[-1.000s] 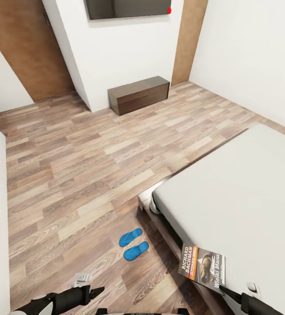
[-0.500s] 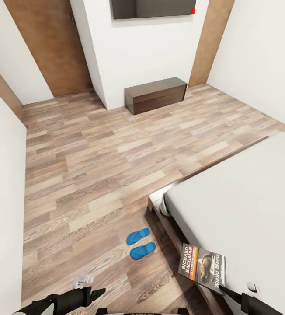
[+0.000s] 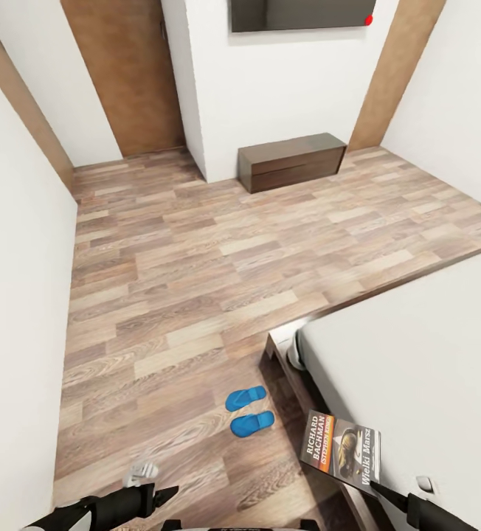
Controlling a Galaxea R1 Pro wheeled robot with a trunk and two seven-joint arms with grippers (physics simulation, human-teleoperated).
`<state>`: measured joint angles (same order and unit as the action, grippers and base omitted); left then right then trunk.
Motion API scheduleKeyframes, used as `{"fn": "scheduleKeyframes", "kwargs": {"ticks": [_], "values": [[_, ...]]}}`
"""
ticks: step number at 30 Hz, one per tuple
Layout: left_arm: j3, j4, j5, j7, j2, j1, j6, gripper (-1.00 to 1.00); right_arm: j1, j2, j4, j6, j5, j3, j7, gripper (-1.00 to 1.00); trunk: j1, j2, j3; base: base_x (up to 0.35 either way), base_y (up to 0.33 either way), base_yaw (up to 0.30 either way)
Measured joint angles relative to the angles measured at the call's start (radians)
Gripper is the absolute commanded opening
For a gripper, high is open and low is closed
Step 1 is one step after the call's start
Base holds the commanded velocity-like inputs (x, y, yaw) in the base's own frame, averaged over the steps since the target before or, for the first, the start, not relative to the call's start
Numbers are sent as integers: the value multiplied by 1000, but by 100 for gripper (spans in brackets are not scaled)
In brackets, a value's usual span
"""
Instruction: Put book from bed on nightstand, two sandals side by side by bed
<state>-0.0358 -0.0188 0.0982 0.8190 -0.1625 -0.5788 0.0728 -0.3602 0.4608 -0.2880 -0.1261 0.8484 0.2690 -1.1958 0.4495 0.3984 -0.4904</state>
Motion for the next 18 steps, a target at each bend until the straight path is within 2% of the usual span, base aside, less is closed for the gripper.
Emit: {"fn": "scheduleKeyframes", "kwargs": {"ticks": [18], "values": [[0,0,0,0,0,0,-1,100,0,0,0,0,0,1,0,-100,0,0,0,0,0,232]]}}
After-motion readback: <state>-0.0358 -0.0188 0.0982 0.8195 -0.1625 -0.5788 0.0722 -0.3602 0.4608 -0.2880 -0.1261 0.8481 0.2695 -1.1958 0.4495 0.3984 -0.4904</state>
